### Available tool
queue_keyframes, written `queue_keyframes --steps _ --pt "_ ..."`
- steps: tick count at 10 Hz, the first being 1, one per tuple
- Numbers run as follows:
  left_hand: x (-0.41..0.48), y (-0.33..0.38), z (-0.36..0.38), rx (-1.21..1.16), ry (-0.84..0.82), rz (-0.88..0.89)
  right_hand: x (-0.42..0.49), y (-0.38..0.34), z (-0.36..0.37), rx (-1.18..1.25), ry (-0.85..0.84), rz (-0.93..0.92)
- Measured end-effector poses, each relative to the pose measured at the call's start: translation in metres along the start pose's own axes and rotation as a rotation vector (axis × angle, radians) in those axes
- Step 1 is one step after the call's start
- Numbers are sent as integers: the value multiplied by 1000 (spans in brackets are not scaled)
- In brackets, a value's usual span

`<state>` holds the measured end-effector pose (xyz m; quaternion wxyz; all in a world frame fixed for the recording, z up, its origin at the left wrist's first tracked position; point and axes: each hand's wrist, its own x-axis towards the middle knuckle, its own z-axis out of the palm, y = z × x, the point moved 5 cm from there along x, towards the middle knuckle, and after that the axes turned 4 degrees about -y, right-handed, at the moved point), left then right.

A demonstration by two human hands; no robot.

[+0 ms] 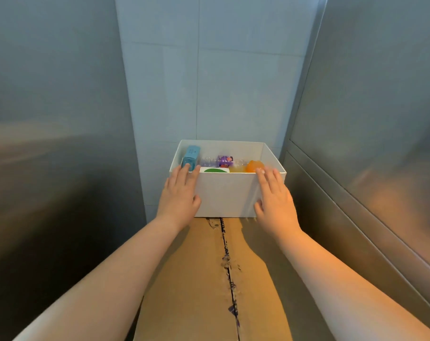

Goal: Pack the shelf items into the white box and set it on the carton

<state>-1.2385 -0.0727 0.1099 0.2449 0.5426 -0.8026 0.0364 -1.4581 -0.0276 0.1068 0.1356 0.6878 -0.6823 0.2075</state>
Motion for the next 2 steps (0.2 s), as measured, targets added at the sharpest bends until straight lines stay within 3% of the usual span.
queue_keyframes --steps 2 --pt "-53 17 -15 1 -213 -39 -46 -12 -31 -9 -89 -20"
